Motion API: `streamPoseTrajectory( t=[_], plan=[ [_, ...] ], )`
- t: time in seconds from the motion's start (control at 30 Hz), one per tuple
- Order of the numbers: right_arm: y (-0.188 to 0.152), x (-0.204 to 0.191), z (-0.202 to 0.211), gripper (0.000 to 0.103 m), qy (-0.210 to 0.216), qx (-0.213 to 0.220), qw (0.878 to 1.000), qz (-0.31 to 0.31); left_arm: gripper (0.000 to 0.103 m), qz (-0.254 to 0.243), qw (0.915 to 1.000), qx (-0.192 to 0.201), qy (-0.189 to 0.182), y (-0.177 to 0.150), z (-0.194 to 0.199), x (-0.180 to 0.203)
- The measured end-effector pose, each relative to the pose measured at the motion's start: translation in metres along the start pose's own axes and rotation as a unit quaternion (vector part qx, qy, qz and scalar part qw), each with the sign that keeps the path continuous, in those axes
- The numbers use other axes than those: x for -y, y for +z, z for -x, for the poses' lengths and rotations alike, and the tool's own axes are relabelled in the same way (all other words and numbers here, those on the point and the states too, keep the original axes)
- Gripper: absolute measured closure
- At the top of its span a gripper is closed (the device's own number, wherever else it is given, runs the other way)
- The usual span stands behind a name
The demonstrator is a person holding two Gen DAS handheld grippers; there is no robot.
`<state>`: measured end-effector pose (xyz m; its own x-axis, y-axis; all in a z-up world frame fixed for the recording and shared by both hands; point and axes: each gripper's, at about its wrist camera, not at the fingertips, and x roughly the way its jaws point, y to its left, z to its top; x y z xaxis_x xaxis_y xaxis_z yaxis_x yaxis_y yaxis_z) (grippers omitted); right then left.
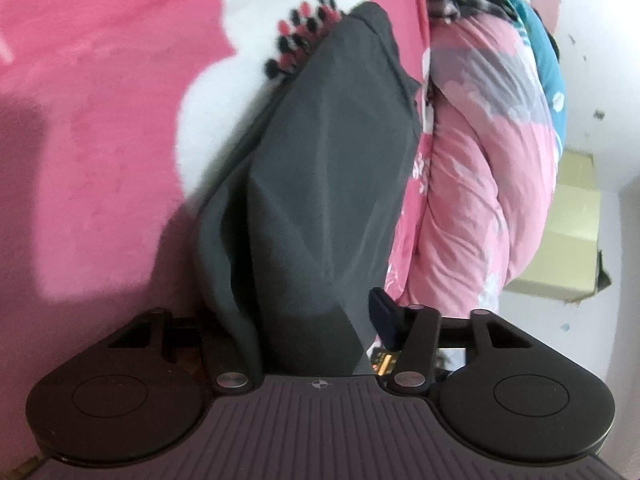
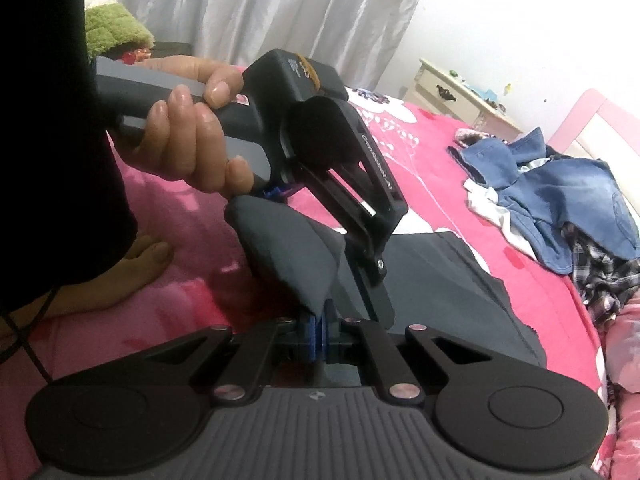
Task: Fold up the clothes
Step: 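Grasp the folded trousers end with the left gripper while the right gripper grasps beside it, then lift the folded grey trousers off the bedspread with both grippers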
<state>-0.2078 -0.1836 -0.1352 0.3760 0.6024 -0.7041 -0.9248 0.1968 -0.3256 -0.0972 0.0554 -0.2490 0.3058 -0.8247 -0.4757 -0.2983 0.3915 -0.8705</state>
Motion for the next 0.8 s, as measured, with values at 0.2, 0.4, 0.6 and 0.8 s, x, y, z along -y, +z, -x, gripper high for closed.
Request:
streamPoseTrajectory(
  t=[0.2,0.4,0.6,0.8],
  plan=[
    [-0.011,0.030,0.014,0.063,0.024,-0.005,0.995,-0.093,0.086,-0.038,0.9987,0.000,0.034,-0.004,-0.004,0.007],
    [-0.055,0.115,0.041,0.049,-0.001,0.020,0.955,-0.296,0.091,-0.070,0.9954,0.006,0.066,-0.008,-0.005,0.013],
    [-0.137,0.210,0.018,0.048,0.009,0.015,0.855,-0.519,0.092,-0.079,0.9939,0.011,0.076,-0.011,-0.004,0.014],
    [-0.200,0.250,-0.022,0.045,0.099,0.025,0.754,-0.649,0.092,-0.085,0.9933,0.011,0.078,-0.011,-0.003,0.013]
  ],
)
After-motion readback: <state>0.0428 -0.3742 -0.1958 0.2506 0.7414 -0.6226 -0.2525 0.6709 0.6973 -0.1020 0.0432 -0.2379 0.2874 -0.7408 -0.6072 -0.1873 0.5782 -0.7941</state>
